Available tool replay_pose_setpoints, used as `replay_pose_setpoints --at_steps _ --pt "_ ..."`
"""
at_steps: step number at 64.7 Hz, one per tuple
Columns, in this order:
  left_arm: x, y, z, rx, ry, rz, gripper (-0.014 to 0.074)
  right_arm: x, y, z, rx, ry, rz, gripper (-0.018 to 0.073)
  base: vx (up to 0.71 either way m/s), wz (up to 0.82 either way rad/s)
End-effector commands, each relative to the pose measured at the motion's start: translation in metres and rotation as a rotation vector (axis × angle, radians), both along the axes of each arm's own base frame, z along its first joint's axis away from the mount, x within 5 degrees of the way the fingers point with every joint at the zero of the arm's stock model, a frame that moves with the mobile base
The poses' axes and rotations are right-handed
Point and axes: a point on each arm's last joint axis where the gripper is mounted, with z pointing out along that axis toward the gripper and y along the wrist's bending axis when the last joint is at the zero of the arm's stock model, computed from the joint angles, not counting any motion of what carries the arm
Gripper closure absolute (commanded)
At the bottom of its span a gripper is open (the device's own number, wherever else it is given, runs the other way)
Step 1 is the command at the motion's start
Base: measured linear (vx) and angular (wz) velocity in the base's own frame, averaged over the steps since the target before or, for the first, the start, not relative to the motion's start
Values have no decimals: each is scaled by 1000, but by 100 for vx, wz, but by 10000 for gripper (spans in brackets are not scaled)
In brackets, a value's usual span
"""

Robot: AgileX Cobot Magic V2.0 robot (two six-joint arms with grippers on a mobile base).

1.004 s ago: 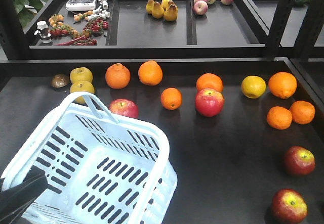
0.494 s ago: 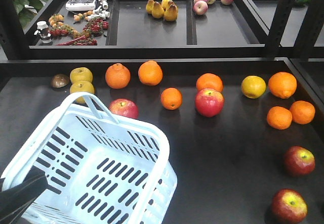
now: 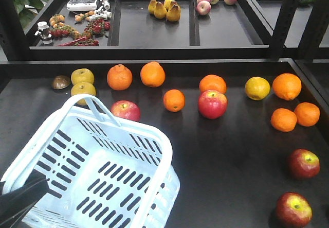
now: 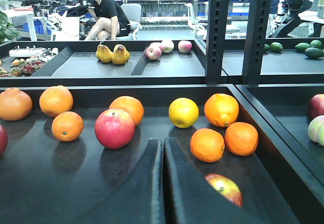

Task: Pick three apples into basket with both arms
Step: 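Lower the light-blue basket onto the table with the left gripper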

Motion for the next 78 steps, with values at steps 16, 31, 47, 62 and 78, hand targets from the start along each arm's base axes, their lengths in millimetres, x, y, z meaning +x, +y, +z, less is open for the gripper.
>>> replay_pose_setpoints --at_steps 16,31,47,62,78 --pt "-3 -4 16 30 -48 -65 603 0 -1 3 -16 -63 -7 567 0 0" --pt "17 -14 46 121 -114 -153 603 0 -1 3 -16 -63 -7 567 0 0" --pt "78 -34 62 229 -79 -297 603 0 -1 3 -16 -63 -7 567 0 0" --pt "147 -58 58 282 -49 -487 603 0 -1 3 -16 -63 -7 567 0 0" --pt "211 -80 45 235 12 -659 603 0 -1 3 -16 -63 -7 567 0 0"
